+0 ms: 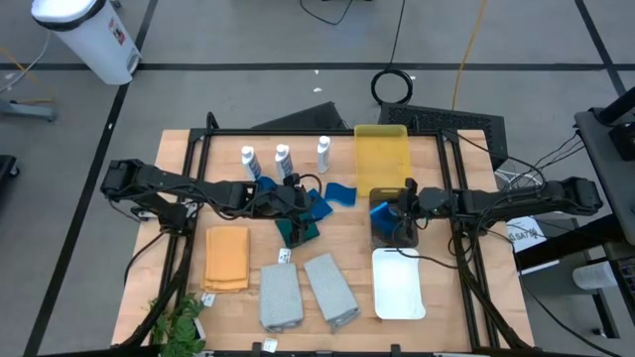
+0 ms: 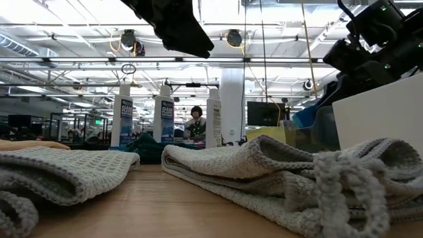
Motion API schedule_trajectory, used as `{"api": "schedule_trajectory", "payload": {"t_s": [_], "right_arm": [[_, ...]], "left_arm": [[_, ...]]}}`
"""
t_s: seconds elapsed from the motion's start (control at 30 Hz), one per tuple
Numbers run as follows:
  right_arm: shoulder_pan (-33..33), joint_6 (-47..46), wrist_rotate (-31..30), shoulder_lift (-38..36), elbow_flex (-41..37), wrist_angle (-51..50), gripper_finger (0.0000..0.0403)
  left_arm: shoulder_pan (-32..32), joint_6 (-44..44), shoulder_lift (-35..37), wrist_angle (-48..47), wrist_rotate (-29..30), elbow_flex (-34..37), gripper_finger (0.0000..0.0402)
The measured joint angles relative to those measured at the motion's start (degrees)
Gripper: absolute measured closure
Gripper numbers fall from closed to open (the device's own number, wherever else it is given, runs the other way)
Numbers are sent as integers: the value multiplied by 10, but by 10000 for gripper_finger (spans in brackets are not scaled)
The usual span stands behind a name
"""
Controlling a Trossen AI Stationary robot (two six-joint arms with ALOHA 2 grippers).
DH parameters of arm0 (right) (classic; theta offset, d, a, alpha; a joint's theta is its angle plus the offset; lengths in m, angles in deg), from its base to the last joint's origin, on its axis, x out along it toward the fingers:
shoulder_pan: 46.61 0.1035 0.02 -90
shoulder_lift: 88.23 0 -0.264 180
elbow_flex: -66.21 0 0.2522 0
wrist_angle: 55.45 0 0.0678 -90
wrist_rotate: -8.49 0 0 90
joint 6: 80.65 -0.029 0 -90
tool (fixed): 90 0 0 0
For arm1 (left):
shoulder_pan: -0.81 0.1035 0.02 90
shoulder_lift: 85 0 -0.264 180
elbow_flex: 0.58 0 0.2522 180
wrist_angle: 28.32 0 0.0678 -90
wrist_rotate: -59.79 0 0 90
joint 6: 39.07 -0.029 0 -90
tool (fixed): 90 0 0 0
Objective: Pick & Place Kitchen Items
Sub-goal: Put the blue sponge into the black bin
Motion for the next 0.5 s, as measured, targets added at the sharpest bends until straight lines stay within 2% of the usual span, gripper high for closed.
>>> {"api": "schedule_trajectory", "payload": {"t_s": [0.23,0.5], "right_arm": [[0,25,0,0,0,23,149],[0,67,-1,0,0,77,148]], "left_arm": [[0,0,0,0,0,0,151],[0,0,0,0,0,0,151]]}}
